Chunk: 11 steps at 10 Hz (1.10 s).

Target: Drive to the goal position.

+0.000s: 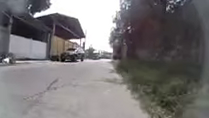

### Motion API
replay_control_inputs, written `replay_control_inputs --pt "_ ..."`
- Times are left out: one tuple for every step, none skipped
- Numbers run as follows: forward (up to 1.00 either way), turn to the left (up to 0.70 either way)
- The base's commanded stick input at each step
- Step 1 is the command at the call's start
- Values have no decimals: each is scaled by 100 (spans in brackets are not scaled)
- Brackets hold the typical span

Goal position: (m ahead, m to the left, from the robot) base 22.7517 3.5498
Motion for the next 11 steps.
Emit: replay_control_inputs --pt "100 -3" --pt "100 -25" --pt "100 -37" --pt "100 -13" --pt "100 0" --pt "100 0" --pt "100 0" --pt "100 0" --pt "100 0" --pt "100 0" --pt "100 0"
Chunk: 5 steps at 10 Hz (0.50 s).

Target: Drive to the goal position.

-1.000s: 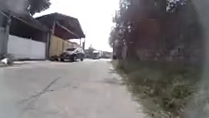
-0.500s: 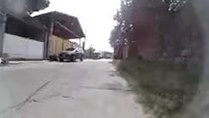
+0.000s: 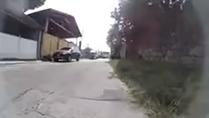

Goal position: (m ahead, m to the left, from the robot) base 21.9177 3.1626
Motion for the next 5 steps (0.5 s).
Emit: replay_control_inputs --pt "100 0" --pt "100 0" --pt "100 0" --pt "100 -20" --pt "100 -36"
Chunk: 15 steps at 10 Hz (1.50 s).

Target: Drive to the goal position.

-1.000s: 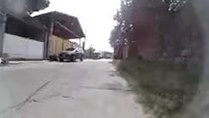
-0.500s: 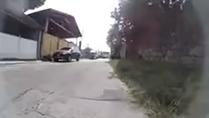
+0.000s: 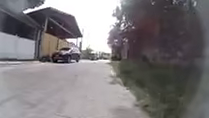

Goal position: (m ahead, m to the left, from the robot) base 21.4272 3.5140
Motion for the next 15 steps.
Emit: replay_control_inputs --pt "100 -39" --pt "100 -13" --pt "100 0" --pt "100 0" --pt "100 0" --pt "100 0" --pt "100 0" --pt "100 0" --pt "100 0" --pt "100 0" --pt "100 0" --pt "100 0" --pt "100 0" --pt "100 0" --pt "100 0"
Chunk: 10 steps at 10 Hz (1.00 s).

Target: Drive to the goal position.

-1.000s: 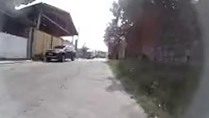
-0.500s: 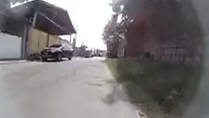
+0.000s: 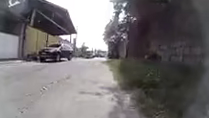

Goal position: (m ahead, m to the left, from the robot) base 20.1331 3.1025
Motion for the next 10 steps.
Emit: replay_control_inputs --pt "100 2" --pt "100 8" --pt "100 32" --pt "100 13" --pt "100 0" --pt "100 0" --pt "100 0" --pt "100 0" --pt "100 0" --pt "100 0"
